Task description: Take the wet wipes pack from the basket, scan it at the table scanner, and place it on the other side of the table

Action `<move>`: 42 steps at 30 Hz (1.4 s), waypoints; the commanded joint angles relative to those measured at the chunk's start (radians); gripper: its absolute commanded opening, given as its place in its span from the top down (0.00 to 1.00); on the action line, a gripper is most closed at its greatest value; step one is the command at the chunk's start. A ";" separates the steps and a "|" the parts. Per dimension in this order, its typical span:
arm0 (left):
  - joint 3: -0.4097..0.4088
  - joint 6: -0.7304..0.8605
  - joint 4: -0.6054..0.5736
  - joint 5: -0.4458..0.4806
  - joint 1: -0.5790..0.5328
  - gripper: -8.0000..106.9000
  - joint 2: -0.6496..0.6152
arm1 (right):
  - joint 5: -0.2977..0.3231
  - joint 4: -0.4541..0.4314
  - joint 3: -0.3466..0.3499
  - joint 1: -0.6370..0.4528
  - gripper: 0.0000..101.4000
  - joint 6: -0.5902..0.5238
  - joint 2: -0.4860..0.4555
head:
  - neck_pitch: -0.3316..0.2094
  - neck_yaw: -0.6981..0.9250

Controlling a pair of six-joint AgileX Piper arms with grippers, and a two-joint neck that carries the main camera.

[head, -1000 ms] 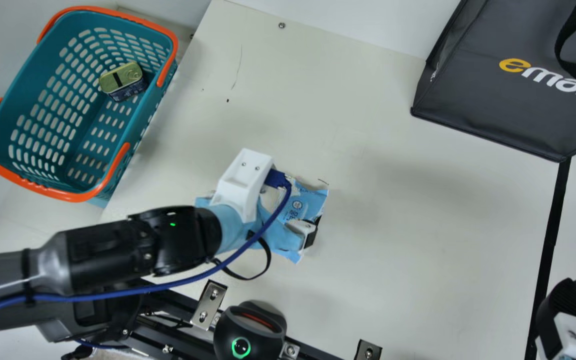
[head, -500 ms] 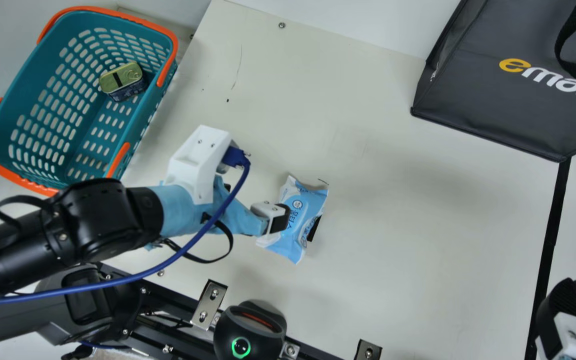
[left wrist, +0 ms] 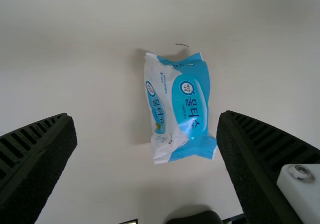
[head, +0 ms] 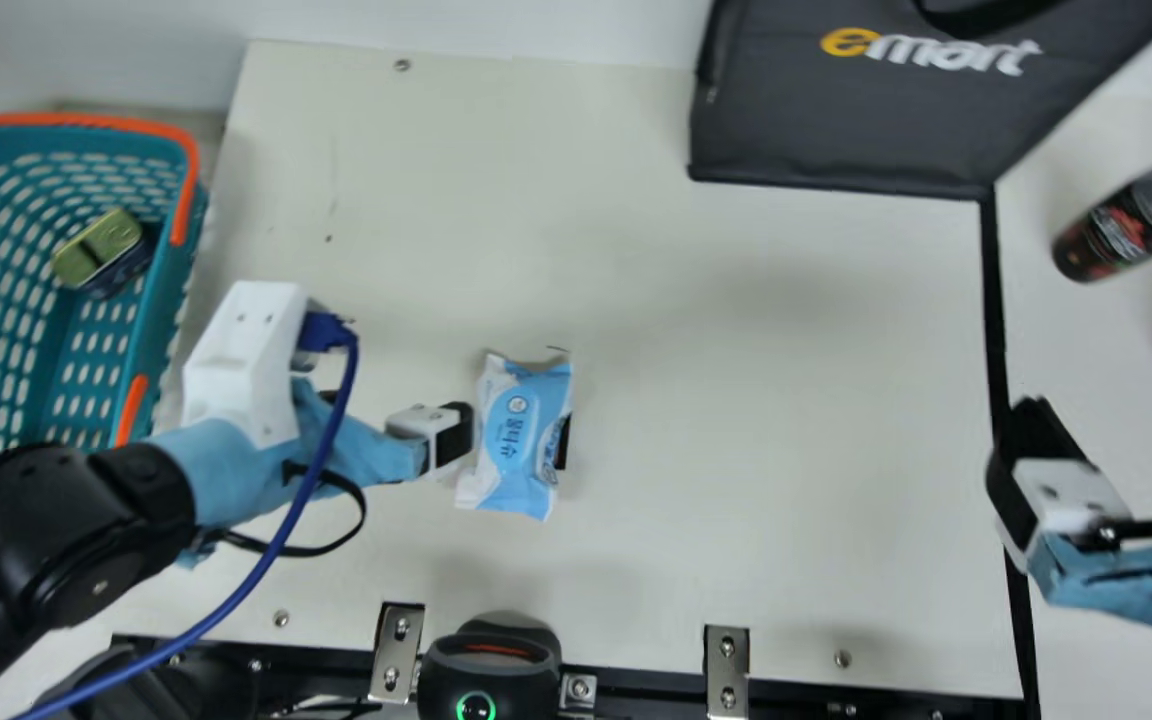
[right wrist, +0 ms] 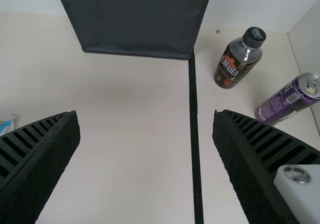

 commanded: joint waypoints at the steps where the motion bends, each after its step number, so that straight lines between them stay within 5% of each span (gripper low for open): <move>1: -0.004 0.007 -0.004 0.005 0.002 0.15 0.000 | 0.000 0.000 0.000 0.000 0.06 0.000 0.000 | -0.029 -0.028; 18: -0.090 -0.026 0.026 0.093 -0.065 0.15 0.080 | 0.000 0.000 0.000 0.000 0.06 0.000 0.000 | -0.029 -0.028; 42: -0.258 -0.175 0.132 0.174 -0.221 0.15 0.382 | 0.000 0.000 0.000 0.000 0.06 0.000 0.000 | -0.029 -0.028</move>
